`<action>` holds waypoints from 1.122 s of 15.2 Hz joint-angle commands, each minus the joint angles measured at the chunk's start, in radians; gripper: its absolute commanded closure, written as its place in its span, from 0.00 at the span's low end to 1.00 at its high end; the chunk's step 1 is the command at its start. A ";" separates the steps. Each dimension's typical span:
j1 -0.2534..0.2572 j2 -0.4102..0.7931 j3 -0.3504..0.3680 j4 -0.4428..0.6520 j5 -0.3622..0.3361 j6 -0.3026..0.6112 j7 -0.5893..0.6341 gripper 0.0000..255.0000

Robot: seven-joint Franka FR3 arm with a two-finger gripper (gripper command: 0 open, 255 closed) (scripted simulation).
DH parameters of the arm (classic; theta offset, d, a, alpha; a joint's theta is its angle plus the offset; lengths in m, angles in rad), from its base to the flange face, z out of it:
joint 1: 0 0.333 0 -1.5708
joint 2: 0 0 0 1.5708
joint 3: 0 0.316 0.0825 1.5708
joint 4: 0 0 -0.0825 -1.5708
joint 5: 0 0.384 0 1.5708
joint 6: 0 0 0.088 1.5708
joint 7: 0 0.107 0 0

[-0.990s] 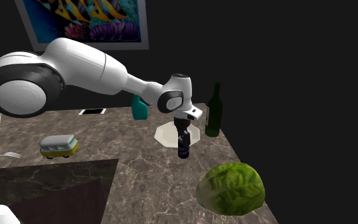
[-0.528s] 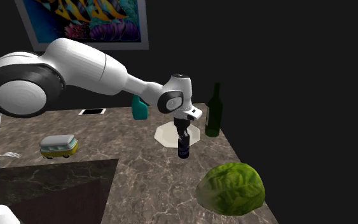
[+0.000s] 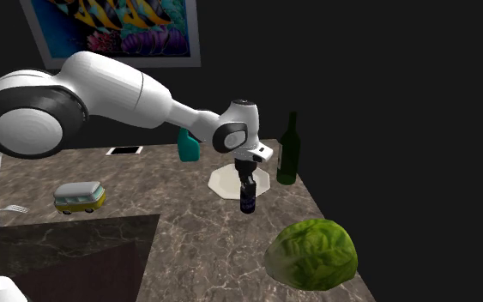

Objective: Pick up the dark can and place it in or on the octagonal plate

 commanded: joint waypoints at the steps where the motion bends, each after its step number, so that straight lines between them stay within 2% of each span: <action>1: 0.000 0.000 0.000 -0.001 0.000 0.000 0.000 1.00; 17: -0.004 -0.079 0.009 0.101 0.019 -0.180 -0.012 1.00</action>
